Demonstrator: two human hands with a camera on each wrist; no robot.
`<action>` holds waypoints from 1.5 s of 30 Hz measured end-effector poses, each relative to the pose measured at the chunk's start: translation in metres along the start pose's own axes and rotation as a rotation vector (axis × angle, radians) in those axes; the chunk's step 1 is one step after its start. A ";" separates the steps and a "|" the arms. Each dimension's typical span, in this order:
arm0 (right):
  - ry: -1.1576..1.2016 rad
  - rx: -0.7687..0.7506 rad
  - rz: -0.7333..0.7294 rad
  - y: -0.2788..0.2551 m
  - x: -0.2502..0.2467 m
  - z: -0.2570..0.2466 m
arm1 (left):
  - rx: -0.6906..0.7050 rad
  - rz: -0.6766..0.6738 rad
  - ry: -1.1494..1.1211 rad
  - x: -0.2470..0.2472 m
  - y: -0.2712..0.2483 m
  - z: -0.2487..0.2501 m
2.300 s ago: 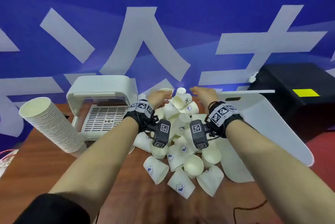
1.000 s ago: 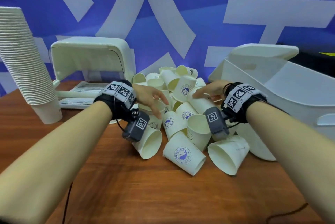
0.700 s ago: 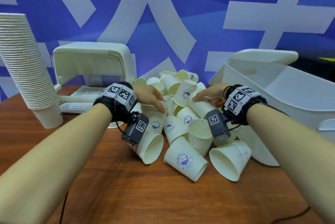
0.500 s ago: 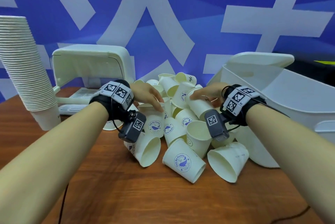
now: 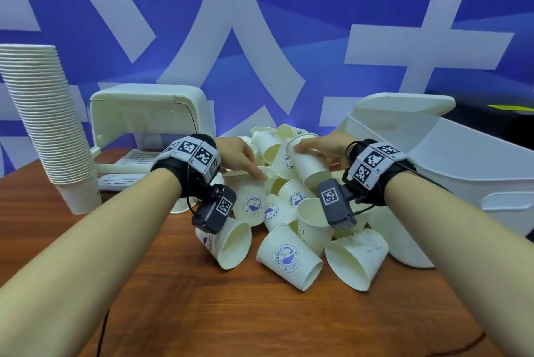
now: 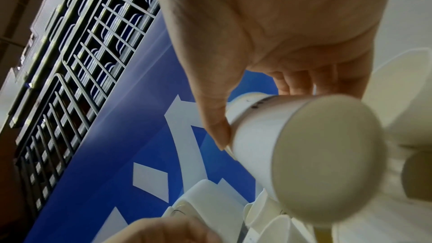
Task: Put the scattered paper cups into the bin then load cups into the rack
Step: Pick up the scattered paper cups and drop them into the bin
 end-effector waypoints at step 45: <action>0.699 -0.105 -0.175 -0.013 0.013 0.007 | -0.082 0.492 -0.398 -0.018 0.019 0.042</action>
Point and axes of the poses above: each hand's wrist, its own y-axis towards the middle knuckle, its own x-axis out of the palm, z = x × y, the point moved 9 cm from there along y, towards the middle knuckle, and after that the axes turned 3 degrees about x, right-handed, at the moved point
